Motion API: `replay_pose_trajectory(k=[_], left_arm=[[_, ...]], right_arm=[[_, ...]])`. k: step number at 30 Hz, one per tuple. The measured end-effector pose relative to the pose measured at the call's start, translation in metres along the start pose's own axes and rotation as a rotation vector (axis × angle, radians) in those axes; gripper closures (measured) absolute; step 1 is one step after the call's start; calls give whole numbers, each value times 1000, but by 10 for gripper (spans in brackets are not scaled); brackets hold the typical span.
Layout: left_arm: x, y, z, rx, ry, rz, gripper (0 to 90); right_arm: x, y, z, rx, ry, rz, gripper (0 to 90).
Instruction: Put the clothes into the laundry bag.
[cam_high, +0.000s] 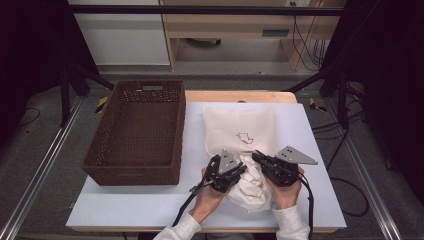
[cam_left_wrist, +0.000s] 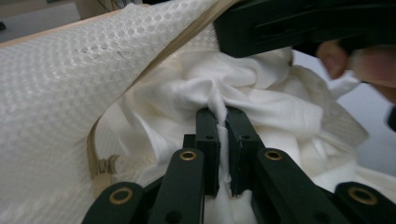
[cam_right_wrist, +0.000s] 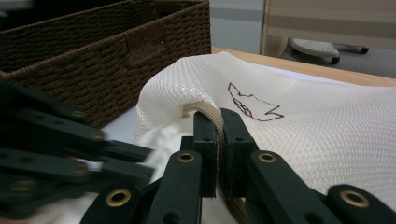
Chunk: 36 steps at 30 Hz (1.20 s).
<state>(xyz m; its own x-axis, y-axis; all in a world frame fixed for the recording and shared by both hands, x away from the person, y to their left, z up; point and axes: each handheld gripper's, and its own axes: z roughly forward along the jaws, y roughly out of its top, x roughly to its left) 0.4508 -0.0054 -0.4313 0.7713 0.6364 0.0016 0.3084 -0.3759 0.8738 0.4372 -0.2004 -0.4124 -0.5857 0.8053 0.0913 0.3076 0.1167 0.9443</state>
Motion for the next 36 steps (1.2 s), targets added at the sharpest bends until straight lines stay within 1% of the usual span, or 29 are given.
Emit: replay_pose_trajectory(k=[1, 2, 3, 4, 5, 6, 7, 9, 10, 11, 12, 13, 14, 15, 16, 17, 19, 21, 22, 23, 24, 25, 27, 29, 31, 32, 34, 35, 36], left_arm=[[0, 0, 0, 0, 0, 0, 834], [1, 1, 7, 19, 33, 27, 831], [5, 0, 26, 80, 105, 80, 828], [8, -3, 35, 116, 128, 98, 823], [8, -3, 35, 116, 128, 98, 821], [15, -8, 40, 96, 119, 67, 818], [16, -8, 39, 90, 111, 42, 812], [16, -9, 37, 79, 110, 36, 781], [15, -11, 32, 52, 127, 46, 731], [15, -11, 28, 45, 130, 39, 638], [16, -11, 23, 38, 118, 16, 543], [16, -11, 23, 38, 118, 16, 460], [19, -12, 11, 23, 63, -16, 412], [19, -12, 11, 23, 63, -16, 382], [19, -16, -4, 10, 32, -30, 336], [19, -16, -4, 10, 32, -30, 308], [16, -24, -19, 2, 14, -52, 284], [13, -35, -28, 13, -7, -61, 248], [11, -45, -28, 24, -45, -75, 233], [11, -45, -28, 24, -45, -75, 231], [10, -50, -20, 48, -77, -92, 234], [10, -50, -20, 48, -77, -92, 239], [6, -50, -7, 49, -101, -96, 334], [4, -47, -3, 49, -84, -76, 496], [3, -43, -3, 48, -64, -59, 629], [2, -41, -5, 47, -60, -51, 671], [2, -39, -7, 36, -56, -47, 714], [1, -34, -11, 7, -57, -38, 723], [0, -31, -13, -9, -62, -38, 729]], right_arm=[[0, 0, 0, 0, 0, 0, 863], [1, 1, -2, -8, 5, -2, 863], [1, 2, -2, -9, 3, -2, 862], [0, 1, -1, -7, 0, -1, 863], [0, 1, -1, -7, 0, -1, 863], [-1, -1, 1, 5, -2, 4, 862], [-1, -2, 2, 10, -8, 1, 862], [-2, -4, 4, 16, -14, -2, 861], [-3, -4, 4, 15, -13, 0, 861], [-3, -4, 4, 17, -15, 0, 861], [-4, -5, 4, 18, -20, -2, 860], [-4, -5, 4, 18, -20, -2, 860], [-4, -5, 4, 17, -23, -3, 860], [-4, -5, 4, 17, -23, -3, 860], [-5, -5, 3, 16, -25, -3, 859], [-5, -5, 3, 16, -25, -3, 859], [-5, -5, 3, 17, -26, -4, 859], [-4, -5, 4, 24, -29, -3, 857], [-5, -6, 5, 32, -28, -9, 857], [-5, -6, 5, 32, -28, -9, 857], [-4, -7, 7, 39, -32, -11, 857], [-4, -7, 7, 39, -32, -11, 857], [-3, -9, 10, 46, -31, -13, 857], [-3, -10, 11, 49, -31, -11, 858], [-3, -11, 13, 56, -29, -11, 860], [-3, -12, 13, 57, -30, -12, 860], [-3, -12, 13, 59, -31, -12, 860], [-3, -12, 13, 52, -30, -12, 861], [-3, -12, 12, 51, -31, -11, 862]])
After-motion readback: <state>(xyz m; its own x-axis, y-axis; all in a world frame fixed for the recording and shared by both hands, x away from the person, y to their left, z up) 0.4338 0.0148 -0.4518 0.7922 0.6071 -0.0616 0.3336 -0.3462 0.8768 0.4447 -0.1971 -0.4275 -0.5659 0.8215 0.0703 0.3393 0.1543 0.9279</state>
